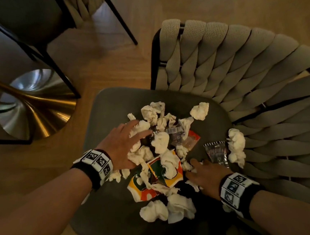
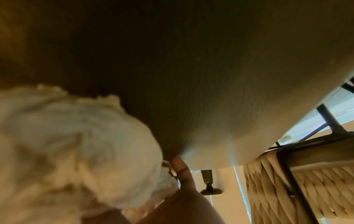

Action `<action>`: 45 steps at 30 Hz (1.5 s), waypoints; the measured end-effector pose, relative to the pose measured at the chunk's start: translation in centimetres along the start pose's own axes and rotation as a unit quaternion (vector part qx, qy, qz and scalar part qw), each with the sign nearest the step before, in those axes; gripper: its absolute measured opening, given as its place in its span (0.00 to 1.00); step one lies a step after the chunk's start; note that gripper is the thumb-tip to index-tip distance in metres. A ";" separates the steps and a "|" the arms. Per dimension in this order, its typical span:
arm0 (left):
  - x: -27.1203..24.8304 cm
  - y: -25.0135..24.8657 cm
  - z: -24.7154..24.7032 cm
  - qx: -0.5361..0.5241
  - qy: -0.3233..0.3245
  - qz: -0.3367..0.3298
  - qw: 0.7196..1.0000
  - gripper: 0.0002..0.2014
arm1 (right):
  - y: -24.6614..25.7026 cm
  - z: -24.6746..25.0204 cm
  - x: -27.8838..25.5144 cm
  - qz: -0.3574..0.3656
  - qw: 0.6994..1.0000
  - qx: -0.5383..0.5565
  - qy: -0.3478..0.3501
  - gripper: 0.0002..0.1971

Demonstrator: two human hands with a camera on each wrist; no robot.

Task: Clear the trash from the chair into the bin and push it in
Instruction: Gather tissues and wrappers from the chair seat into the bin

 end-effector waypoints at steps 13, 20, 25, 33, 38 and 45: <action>3.5 -5.3 -1.4 0.105 0.093 -0.122 0.983 0.46 | -0.4 0.2 0.0 0.006 1.000 0.004 -0.021 0.26; 2.5 -3.2 -0.2 -0.048 0.079 -0.042 0.995 0.40 | -1.3 0.7 -2.1 -0.009 1.000 0.014 0.000 0.28; -1.0 -2.4 4.1 -0.113 0.029 0.000 0.993 0.38 | -1.8 2.9 -5.8 -0.038 0.998 0.050 -0.029 0.30; -12.0 -2.5 15.1 -0.264 -0.156 0.011 0.952 0.32 | 0.2 10.4 -15.9 -0.070 0.979 0.118 -0.148 0.26; -22.8 -0.5 18.8 -0.339 -0.246 0.039 0.907 0.36 | 5.1 15.7 -21.4 -0.045 0.967 0.109 -0.225 0.26; -43.6 7.7 14.9 -0.392 -0.320 0.140 0.851 0.32 | 19.7 24.0 -22.9 0.057 0.953 0.013 -0.299 0.35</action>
Point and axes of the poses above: each hand's wrist, its own x-axis towards the middle knuckle, its own z-axis out of the back of the hand, y = z × x, the point moved 9 cm from there along x, towards the middle knuckle, and after that the axes turned 1 degree about -x, right-handed, at the moved point
